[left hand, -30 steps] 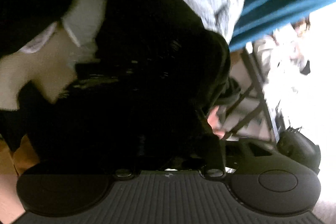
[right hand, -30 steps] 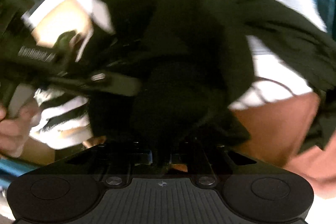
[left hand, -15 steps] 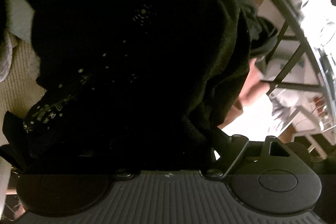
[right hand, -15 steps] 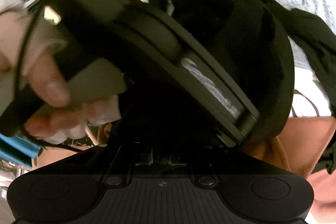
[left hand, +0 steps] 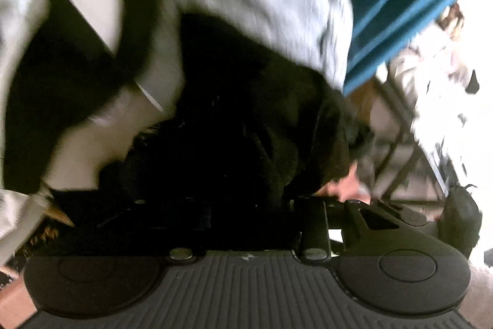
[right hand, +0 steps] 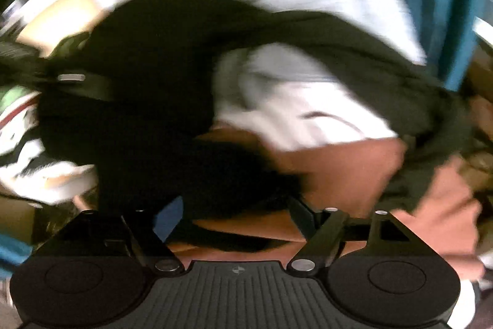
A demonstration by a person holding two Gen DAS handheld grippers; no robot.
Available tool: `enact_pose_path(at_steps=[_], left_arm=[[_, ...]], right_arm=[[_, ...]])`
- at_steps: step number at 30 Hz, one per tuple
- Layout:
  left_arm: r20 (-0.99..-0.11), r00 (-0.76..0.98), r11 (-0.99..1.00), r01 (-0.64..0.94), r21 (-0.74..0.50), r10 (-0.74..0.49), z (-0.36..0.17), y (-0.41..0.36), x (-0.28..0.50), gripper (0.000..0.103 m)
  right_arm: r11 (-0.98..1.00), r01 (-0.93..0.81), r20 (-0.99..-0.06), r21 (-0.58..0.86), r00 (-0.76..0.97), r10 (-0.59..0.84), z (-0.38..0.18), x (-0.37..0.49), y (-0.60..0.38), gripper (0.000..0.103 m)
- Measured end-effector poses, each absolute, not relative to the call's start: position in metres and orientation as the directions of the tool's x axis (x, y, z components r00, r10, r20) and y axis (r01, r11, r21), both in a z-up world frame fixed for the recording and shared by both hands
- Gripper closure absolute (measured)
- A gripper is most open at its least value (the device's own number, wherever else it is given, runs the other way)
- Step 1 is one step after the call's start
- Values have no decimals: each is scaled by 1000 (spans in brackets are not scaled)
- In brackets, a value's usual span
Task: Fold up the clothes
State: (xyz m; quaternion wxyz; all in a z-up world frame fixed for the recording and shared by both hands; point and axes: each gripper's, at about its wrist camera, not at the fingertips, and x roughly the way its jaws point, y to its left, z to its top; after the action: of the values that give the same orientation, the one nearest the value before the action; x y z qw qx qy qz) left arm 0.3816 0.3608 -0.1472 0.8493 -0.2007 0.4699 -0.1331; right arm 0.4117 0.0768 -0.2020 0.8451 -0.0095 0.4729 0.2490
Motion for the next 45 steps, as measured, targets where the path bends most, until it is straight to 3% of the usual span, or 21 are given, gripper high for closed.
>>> enact_pose_path(at_steps=[6, 11, 16, 20, 22, 24, 25, 26, 30, 41, 45], left_arm=[[-613, 702, 872, 23, -489, -363, -99, 395, 364, 68], [-536, 779, 861, 10, -508, -325, -77, 403, 362, 69], [-510, 814, 847, -42, -530, -278, -72, 414, 364, 69], [-516, 820, 852, -70, -520, -248, -74, 417, 369, 69], [-518, 822, 857, -76, -510, -235, -74, 418, 369, 69], [-521, 823, 860, -82, -504, -227, -74, 419, 368, 69], [-522, 823, 860, -84, -503, -225, -75, 420, 367, 69], [-524, 822, 860, -86, -502, -223, -75, 421, 366, 69], [-537, 817, 867, -99, -488, -209, -76, 425, 363, 69], [-546, 806, 853, -104, -512, -229, -88, 431, 362, 70], [-551, 798, 857, -90, -507, -243, -90, 425, 363, 70]], right_arm=[[935, -301, -756, 189, 563, 334, -182, 439, 28, 25], [923, -359, -676, 139, 647, 354, -165, 459, 56, 24], [850, -492, -619, -188, 731, 286, -165, 465, 124, 22], [806, -523, -623, -276, 736, 264, -175, 474, 148, 8], [794, -527, -632, -303, 735, 247, -180, 479, 154, 17], [795, -534, -652, -287, 717, 246, -182, 482, 154, 62], [805, -535, -667, -256, 700, 253, -181, 481, 147, 74], [811, -541, -684, -221, 679, 266, -180, 478, 140, 92], [889, -443, -729, -115, 646, 228, -180, 459, 100, 93], [995, 52, -840, 90, 541, 47, -185, 405, -19, 94], [985, -84, -823, 148, 543, 170, -188, 415, 21, 94]])
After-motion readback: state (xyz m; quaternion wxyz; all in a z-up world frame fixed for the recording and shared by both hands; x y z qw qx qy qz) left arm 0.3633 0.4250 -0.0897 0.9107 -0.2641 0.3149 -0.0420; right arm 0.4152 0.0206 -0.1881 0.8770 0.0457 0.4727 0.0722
